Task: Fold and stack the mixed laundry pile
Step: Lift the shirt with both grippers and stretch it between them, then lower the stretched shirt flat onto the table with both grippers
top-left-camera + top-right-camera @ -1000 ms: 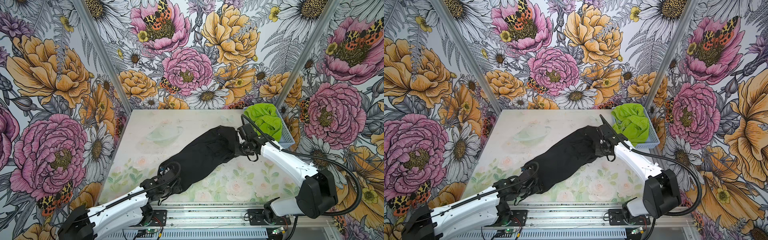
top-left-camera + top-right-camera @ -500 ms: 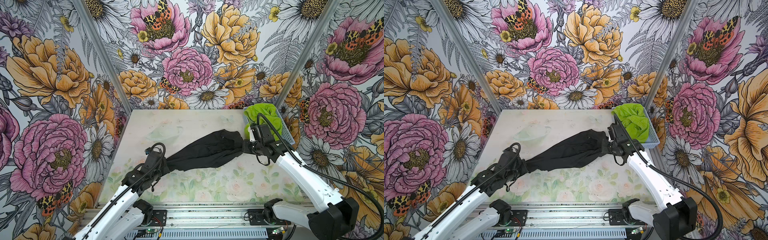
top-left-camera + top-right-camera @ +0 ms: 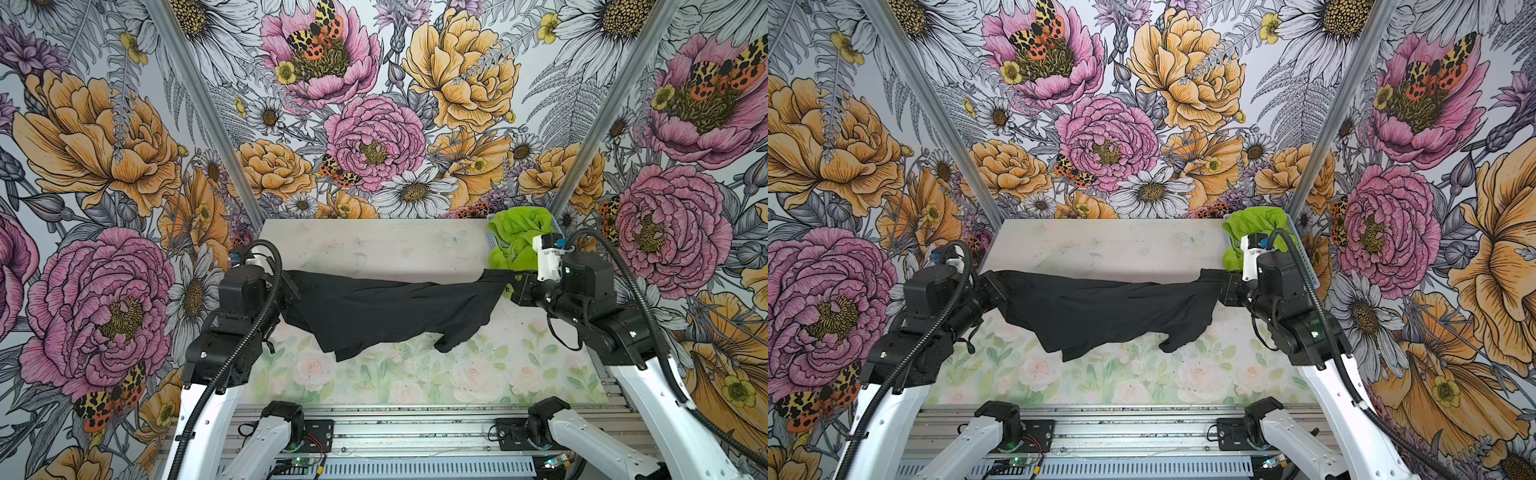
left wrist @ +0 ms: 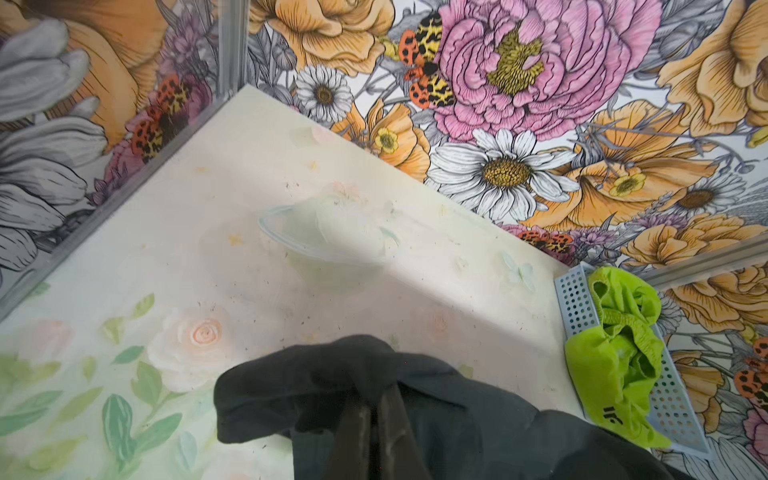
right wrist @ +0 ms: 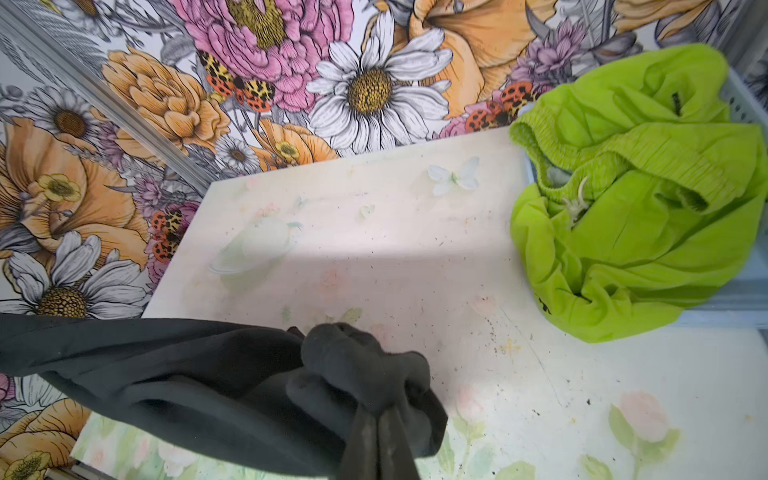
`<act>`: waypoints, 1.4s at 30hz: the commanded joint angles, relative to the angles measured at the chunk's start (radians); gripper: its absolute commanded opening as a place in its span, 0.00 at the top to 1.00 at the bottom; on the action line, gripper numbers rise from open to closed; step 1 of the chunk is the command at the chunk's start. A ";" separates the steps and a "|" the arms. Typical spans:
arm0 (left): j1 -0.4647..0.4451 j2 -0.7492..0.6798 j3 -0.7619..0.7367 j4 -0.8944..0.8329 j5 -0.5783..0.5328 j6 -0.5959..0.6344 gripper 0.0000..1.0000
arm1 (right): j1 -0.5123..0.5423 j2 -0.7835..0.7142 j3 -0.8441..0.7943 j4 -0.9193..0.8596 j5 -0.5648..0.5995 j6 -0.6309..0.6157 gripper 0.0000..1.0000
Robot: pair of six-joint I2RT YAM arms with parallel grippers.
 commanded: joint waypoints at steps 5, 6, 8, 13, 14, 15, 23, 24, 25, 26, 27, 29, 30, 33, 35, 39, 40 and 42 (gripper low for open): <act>0.107 0.105 0.012 0.184 0.121 0.025 1.00 | -0.010 0.032 0.076 0.042 0.080 -0.038 1.00; 0.119 0.135 0.020 0.210 0.151 0.016 1.00 | -0.010 0.058 0.089 0.056 0.081 -0.042 1.00; 0.130 0.205 0.060 0.247 0.193 0.016 1.00 | -0.014 0.132 0.131 0.079 0.078 -0.050 1.00; 0.137 0.285 0.172 0.252 0.202 0.054 1.00 | -0.017 0.230 0.218 0.089 0.042 -0.063 1.00; 0.140 0.281 0.177 0.251 0.201 0.059 1.00 | -0.016 0.229 0.213 0.090 0.032 -0.059 1.00; 0.141 0.274 0.177 0.247 0.200 0.062 1.00 | -0.017 0.221 0.204 0.089 0.023 -0.057 1.00; 0.156 0.167 0.109 0.199 0.187 0.068 1.00 | -0.017 0.059 0.098 0.040 -0.042 -0.009 1.00; 0.158 0.156 0.109 0.192 0.181 0.070 1.00 | -0.016 0.048 0.100 0.025 -0.049 -0.008 1.00; 0.160 0.145 0.116 0.182 0.175 0.077 1.00 | -0.016 0.037 0.103 0.003 -0.055 -0.009 1.00; 0.164 0.138 0.124 0.171 0.168 0.083 1.00 | -0.016 0.030 0.112 -0.014 -0.062 -0.010 1.00; 0.168 0.135 0.137 0.163 0.164 0.088 1.00 | -0.016 0.027 0.121 -0.030 -0.065 -0.011 1.00; 0.171 0.132 0.169 0.146 0.156 0.105 1.00 | -0.017 0.026 0.149 -0.054 -0.062 -0.015 1.00; 0.173 0.136 0.182 0.141 0.151 0.114 1.00 | -0.016 0.028 0.160 -0.058 -0.059 -0.018 1.00; 0.174 0.170 0.199 0.138 0.144 0.137 1.00 | -0.016 0.075 0.190 -0.054 -0.058 -0.028 1.00; 0.176 0.206 0.187 0.145 0.162 0.138 1.00 | -0.016 0.131 0.190 -0.039 -0.062 -0.038 1.00; 0.175 0.285 0.094 0.204 0.202 0.136 1.00 | -0.017 0.270 0.132 0.036 -0.063 -0.035 1.00; 0.175 0.308 0.058 0.230 0.208 0.137 1.00 | -0.017 0.312 0.111 0.073 -0.069 -0.033 1.00; 0.179 0.357 -0.002 0.282 0.222 0.131 1.00 | -0.020 0.399 0.091 0.132 -0.079 -0.030 0.85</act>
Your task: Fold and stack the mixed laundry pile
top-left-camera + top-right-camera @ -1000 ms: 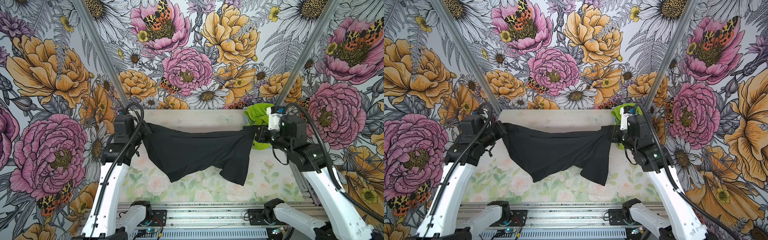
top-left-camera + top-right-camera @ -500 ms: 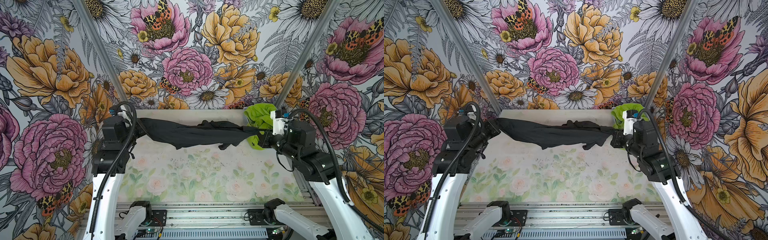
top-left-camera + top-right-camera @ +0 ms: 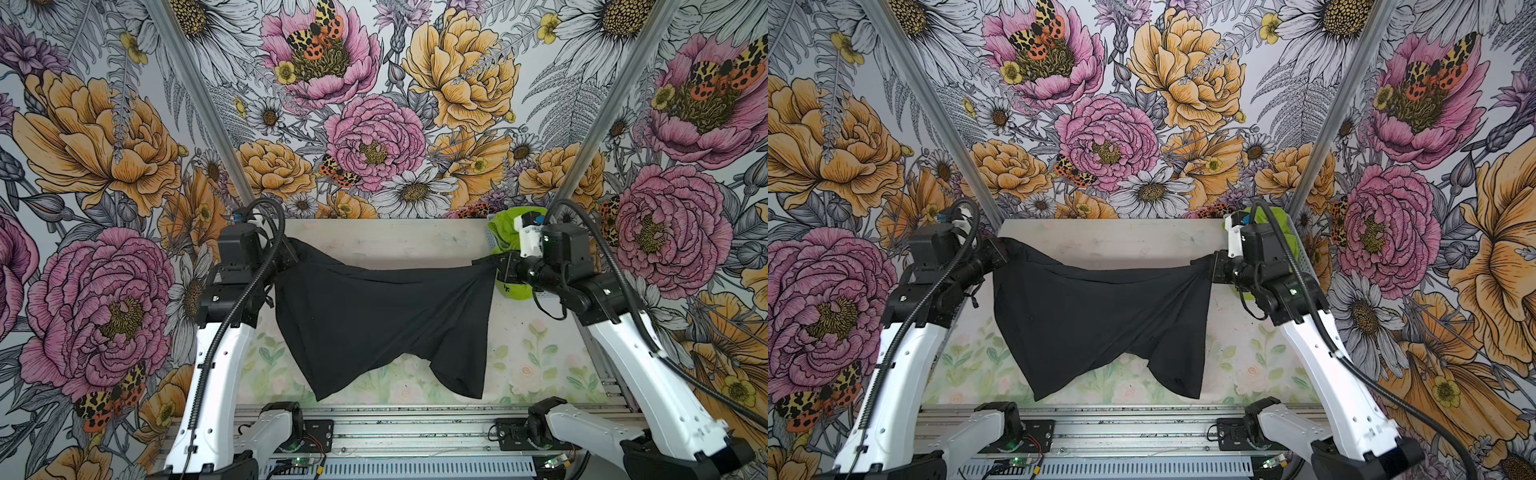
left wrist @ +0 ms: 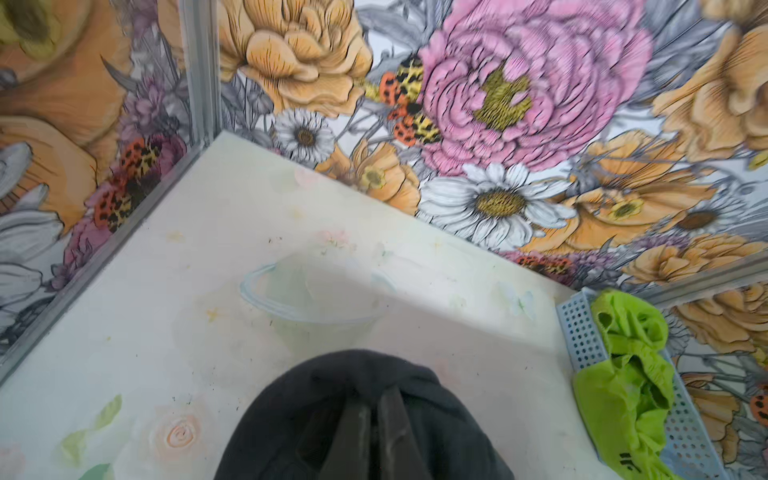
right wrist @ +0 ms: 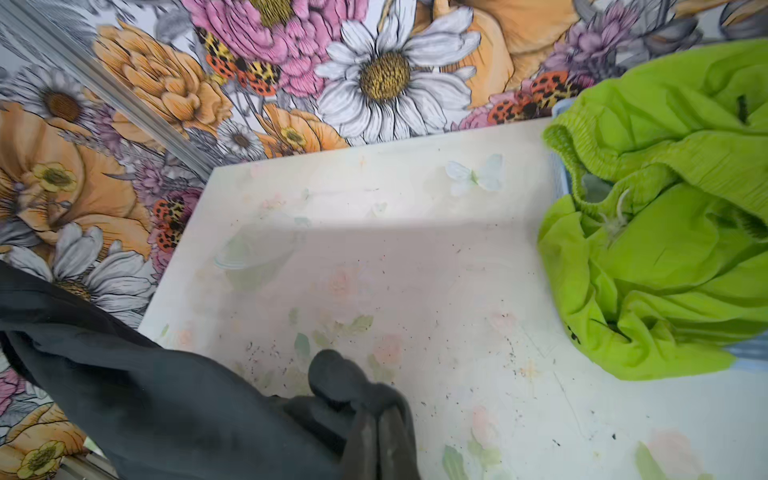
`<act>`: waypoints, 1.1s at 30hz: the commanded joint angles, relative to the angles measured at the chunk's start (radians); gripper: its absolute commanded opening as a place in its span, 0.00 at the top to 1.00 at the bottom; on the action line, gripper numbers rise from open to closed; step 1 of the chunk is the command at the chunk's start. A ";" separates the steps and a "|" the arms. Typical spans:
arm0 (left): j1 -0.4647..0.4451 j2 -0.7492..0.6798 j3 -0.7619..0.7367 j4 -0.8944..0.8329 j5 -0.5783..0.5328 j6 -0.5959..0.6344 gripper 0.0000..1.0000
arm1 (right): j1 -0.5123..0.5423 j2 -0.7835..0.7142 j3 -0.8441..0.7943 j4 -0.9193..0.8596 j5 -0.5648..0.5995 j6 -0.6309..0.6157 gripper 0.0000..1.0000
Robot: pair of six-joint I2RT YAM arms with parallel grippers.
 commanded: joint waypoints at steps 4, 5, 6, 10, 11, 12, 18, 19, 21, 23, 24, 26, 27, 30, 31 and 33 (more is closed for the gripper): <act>0.031 0.173 -0.163 0.176 0.061 0.000 1.00 | -0.004 0.207 -0.051 0.126 0.002 0.018 0.51; 0.035 0.202 -0.177 0.191 0.068 -0.003 1.00 | -0.002 0.202 -0.074 0.127 0.002 0.035 0.48; 0.041 0.226 -0.184 0.203 0.073 -0.006 1.00 | -0.001 0.188 -0.101 0.130 0.000 0.053 0.47; 0.049 0.270 -0.223 0.249 0.080 -0.013 1.00 | 0.018 0.076 -0.308 0.111 -0.052 0.159 0.46; 0.052 0.275 -0.226 0.254 0.077 -0.014 1.00 | 0.029 0.035 -0.376 0.099 -0.065 0.194 0.46; 0.054 0.279 -0.229 0.256 0.075 -0.014 1.00 | 0.047 -0.003 -0.433 0.089 -0.074 0.226 0.47; 0.075 0.307 -0.236 0.265 0.072 -0.005 1.00 | 0.220 -0.235 -0.771 0.037 -0.081 0.482 0.56; 0.076 0.313 -0.234 0.267 0.072 -0.006 1.00 | 0.250 -0.260 -0.813 0.040 -0.077 0.527 0.57; 0.074 0.324 -0.232 0.267 0.081 -0.008 1.00 | 0.301 -0.282 -0.862 0.042 -0.065 0.574 0.58; 0.073 0.329 -0.231 0.268 0.087 -0.012 1.00 | 0.336 -0.269 -0.887 0.049 -0.062 0.591 0.58; 0.072 0.329 -0.231 0.268 0.086 -0.014 1.00 | 0.353 -0.249 -0.891 0.053 -0.062 0.593 0.57; 0.074 0.327 -0.233 0.267 0.084 -0.014 1.00 | 0.373 -0.207 -0.896 0.069 -0.060 0.592 0.56; 0.074 0.325 -0.233 0.267 0.083 -0.015 1.00 | 0.383 -0.183 -0.896 0.080 -0.057 0.593 0.56; 0.074 0.319 -0.236 0.268 0.084 -0.017 1.00 | 0.399 -0.128 -0.900 0.109 -0.051 0.598 0.58; 0.074 0.317 -0.237 0.268 0.082 -0.018 1.00 | 0.405 -0.111 -0.902 0.117 -0.049 0.601 0.60; 0.074 0.312 -0.240 0.268 0.080 -0.017 1.00 | 0.413 -0.081 -0.907 0.130 -0.037 0.605 0.67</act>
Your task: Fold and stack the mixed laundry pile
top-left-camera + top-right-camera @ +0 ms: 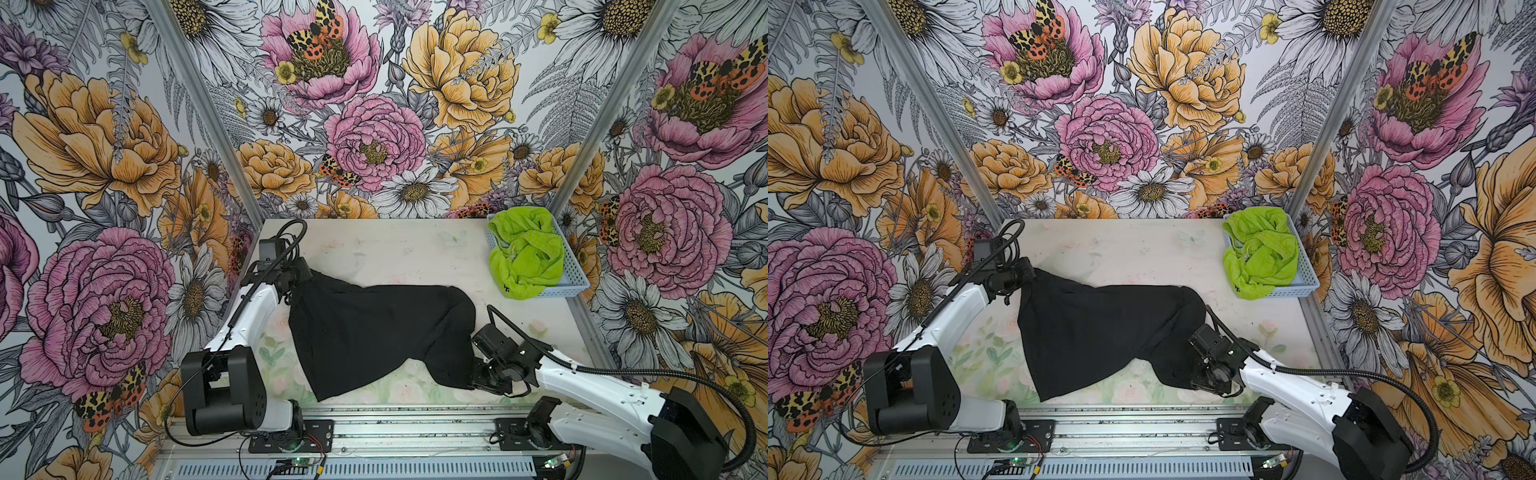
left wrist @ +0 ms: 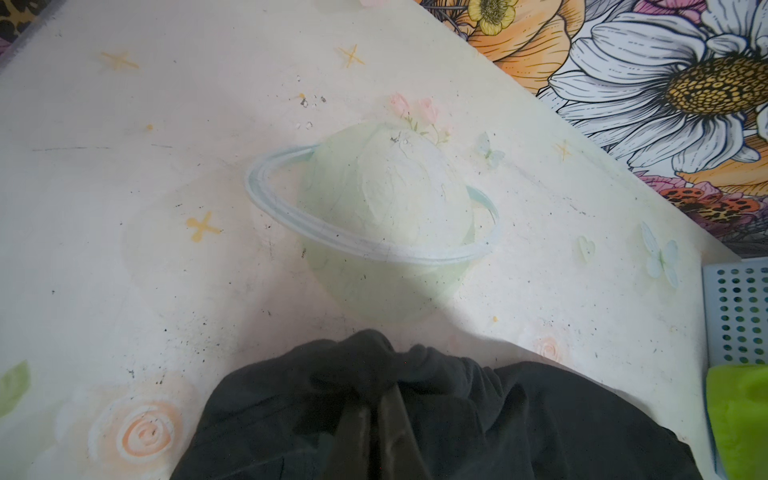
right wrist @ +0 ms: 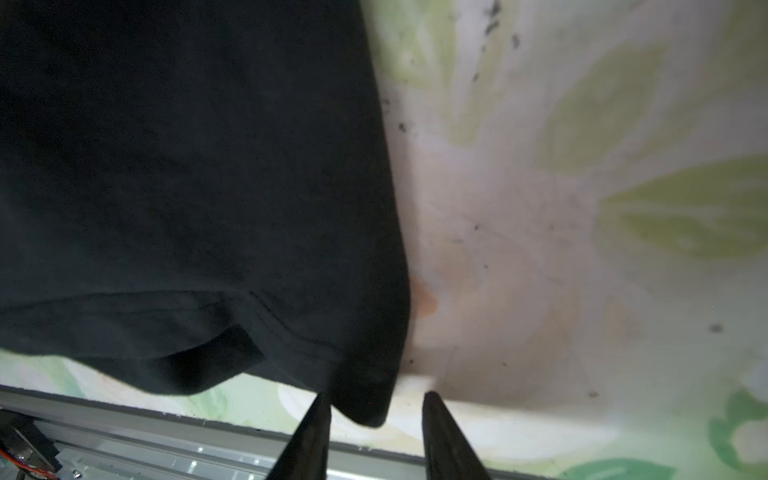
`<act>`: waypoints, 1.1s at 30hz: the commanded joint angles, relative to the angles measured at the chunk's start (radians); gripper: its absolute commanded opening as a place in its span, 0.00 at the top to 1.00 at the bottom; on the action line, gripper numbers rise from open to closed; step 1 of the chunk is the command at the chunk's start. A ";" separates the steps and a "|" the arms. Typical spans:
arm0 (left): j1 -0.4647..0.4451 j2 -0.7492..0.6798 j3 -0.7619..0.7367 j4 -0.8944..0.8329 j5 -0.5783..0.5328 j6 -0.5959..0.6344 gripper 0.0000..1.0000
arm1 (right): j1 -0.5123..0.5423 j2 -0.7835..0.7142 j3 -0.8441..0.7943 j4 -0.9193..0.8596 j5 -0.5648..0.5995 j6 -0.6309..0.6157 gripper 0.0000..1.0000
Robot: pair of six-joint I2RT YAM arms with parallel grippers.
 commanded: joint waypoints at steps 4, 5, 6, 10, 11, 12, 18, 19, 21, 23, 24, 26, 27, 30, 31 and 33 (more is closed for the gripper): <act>0.007 -0.017 -0.013 0.034 0.010 -0.010 1.00 | 0.019 0.055 -0.012 0.078 0.057 0.030 0.93; 0.007 -0.013 -0.012 0.033 0.012 -0.010 1.00 | 0.018 0.054 -0.007 0.078 0.063 0.029 0.99; 0.007 -0.009 -0.011 0.034 0.015 -0.010 1.00 | 0.017 0.050 0.001 0.077 0.068 0.025 1.00; 0.007 0.011 0.007 0.034 0.023 -0.004 1.00 | -0.008 -0.011 0.076 0.005 0.075 -0.006 1.00; 0.007 0.018 0.015 0.034 0.023 0.000 1.00 | -0.018 -0.034 0.105 -0.029 0.081 -0.017 1.00; 0.007 0.028 0.027 0.033 0.025 0.006 1.00 | -0.035 -0.062 0.143 -0.076 0.088 -0.035 1.00; 0.010 0.131 0.146 0.034 0.062 0.042 1.00 | -0.212 -0.163 0.396 -0.369 0.133 -0.202 1.00; 0.007 0.151 0.171 0.034 0.082 0.052 1.00 | -0.247 -0.163 0.437 -0.401 0.140 -0.227 1.00; 0.000 0.178 0.211 0.030 0.099 0.069 1.00 | -0.297 -0.149 0.501 -0.436 0.151 -0.277 1.00; -0.005 0.187 0.233 0.002 0.105 0.071 0.66 | -0.329 -0.130 0.549 -0.454 0.166 -0.311 1.00; -0.008 0.179 0.230 -0.018 0.095 0.071 0.39 | -0.341 -0.124 0.567 -0.457 0.174 -0.323 1.00; -0.014 0.128 0.186 -0.042 0.057 0.067 0.10 | -0.358 -0.117 0.587 -0.458 0.185 -0.333 1.00; -0.013 0.090 0.145 -0.050 0.035 0.056 0.05 | -0.369 -0.116 0.596 -0.459 0.191 -0.337 1.00; -0.023 -0.051 0.016 -0.079 0.004 0.005 0.01 | -0.402 -0.110 0.616 -0.457 0.214 -0.353 1.00; -0.038 -0.095 -0.033 -0.097 0.000 -0.015 0.01 | -0.416 -0.105 0.625 -0.456 0.217 -0.362 1.00; -0.086 -0.167 -0.115 -0.138 -0.001 -0.066 0.06 | -0.442 -0.091 0.639 -0.450 0.216 -0.384 1.00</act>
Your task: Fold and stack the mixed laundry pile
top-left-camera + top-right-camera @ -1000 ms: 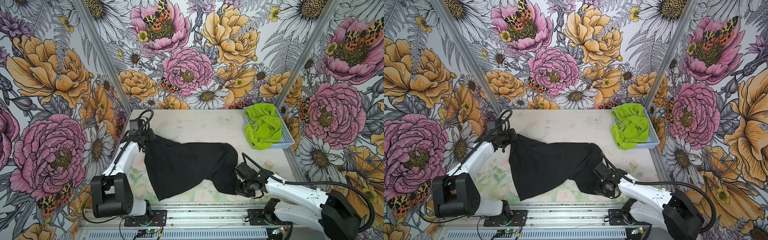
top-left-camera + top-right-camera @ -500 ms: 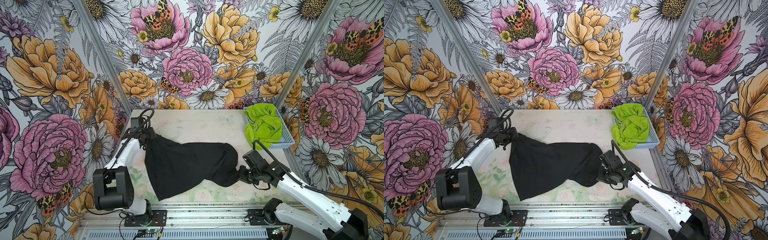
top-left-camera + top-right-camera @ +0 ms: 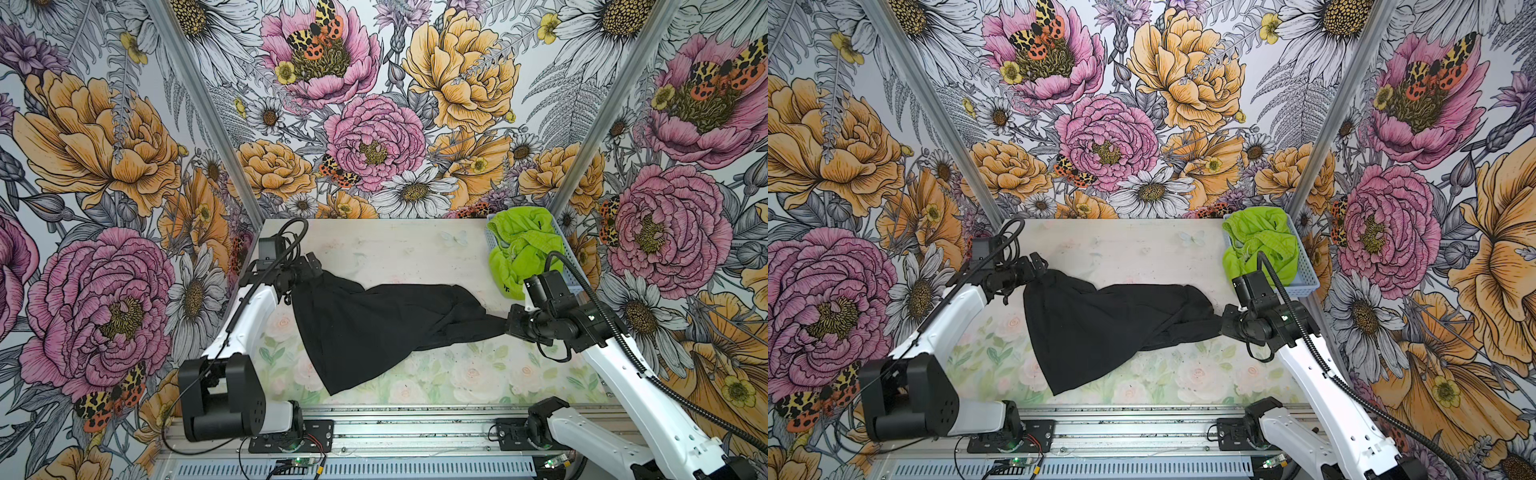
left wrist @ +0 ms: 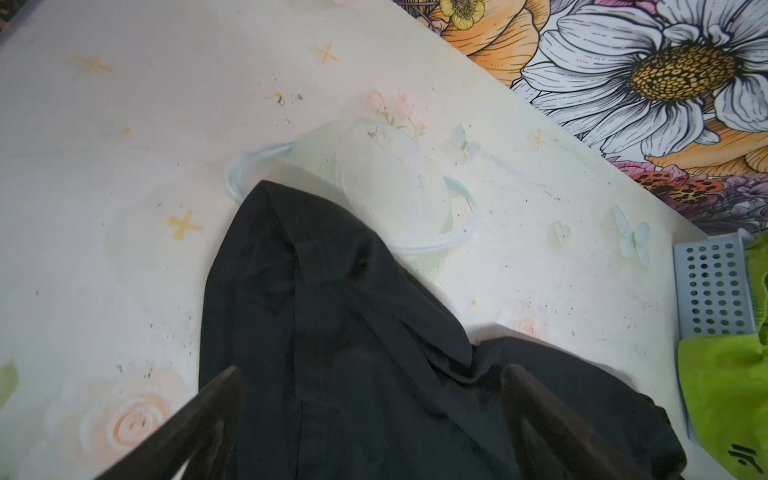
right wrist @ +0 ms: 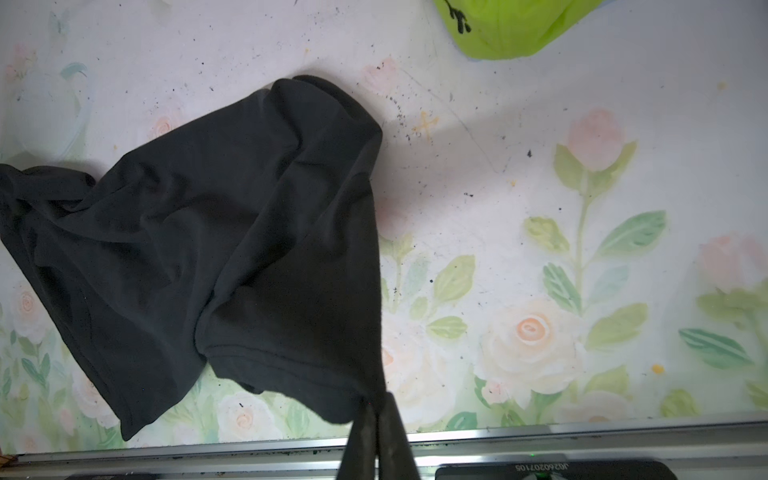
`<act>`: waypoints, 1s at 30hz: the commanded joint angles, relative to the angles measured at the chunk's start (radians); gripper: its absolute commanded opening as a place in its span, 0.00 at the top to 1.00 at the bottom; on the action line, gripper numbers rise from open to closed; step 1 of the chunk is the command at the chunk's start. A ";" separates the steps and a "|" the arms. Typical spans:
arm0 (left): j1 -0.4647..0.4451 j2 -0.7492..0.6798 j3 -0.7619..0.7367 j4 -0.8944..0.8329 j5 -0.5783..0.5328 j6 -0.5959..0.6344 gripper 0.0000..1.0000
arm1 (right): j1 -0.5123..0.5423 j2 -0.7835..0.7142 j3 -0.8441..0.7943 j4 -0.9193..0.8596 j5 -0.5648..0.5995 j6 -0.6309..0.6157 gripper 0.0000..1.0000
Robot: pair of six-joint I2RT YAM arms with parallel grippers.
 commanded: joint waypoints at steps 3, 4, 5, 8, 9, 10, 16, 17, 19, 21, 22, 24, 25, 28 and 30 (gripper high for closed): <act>-0.180 -0.162 -0.203 -0.122 -0.031 -0.183 0.20 | -0.065 0.031 0.072 -0.001 0.040 -0.089 1.00; -0.231 -0.184 -0.235 -0.142 -0.044 -0.220 0.22 | -0.078 0.037 0.080 0.000 0.038 -0.102 1.00; -0.283 -0.209 -0.269 -0.164 -0.058 -0.260 0.24 | -0.093 0.042 0.087 0.002 0.033 -0.117 1.00; -0.389 -0.280 -0.359 -0.218 -0.073 -0.372 0.27 | -0.134 0.059 0.101 0.008 0.017 -0.155 1.00; -0.426 -0.301 -0.393 -0.218 -0.062 -0.419 0.29 | -0.148 0.064 0.102 0.012 0.012 -0.164 1.00; -0.463 -0.315 -0.420 -0.218 -0.062 -0.457 0.31 | -0.155 0.068 0.100 0.019 0.004 -0.169 1.00; -0.615 -0.289 -0.496 -0.219 -0.115 -0.525 0.37 | -0.168 0.096 0.086 0.074 -0.051 -0.165 1.00; -0.633 -0.280 -0.493 -0.217 -0.116 -0.524 0.38 | -0.168 0.100 0.086 0.078 -0.057 -0.165 1.00; -0.668 -0.259 -0.480 -0.218 -0.105 -0.516 0.41 | -0.169 0.106 0.089 0.079 -0.060 -0.169 1.00; -0.711 -0.232 -0.472 -0.222 -0.089 -0.506 0.43 | -0.170 0.109 0.093 0.079 -0.066 -0.170 1.00; -0.729 -0.222 -0.474 -0.223 -0.083 -0.508 0.45 | -0.171 0.111 0.093 0.079 -0.068 -0.171 1.00; -0.764 -0.202 -0.481 -0.222 -0.073 -0.518 0.49 | -0.171 0.111 0.093 0.079 -0.075 -0.171 1.00; -0.776 -0.197 -0.483 -0.222 -0.069 -0.520 0.52 | -0.171 0.112 0.093 0.078 -0.076 -0.170 1.00; -0.804 -0.182 -0.483 -0.223 -0.060 -0.523 0.57 | -0.172 0.111 0.091 0.078 -0.080 -0.171 1.00; -0.810 -0.172 -0.479 -0.221 -0.062 -0.523 0.61 | -0.172 0.112 0.086 0.078 -0.081 -0.170 1.00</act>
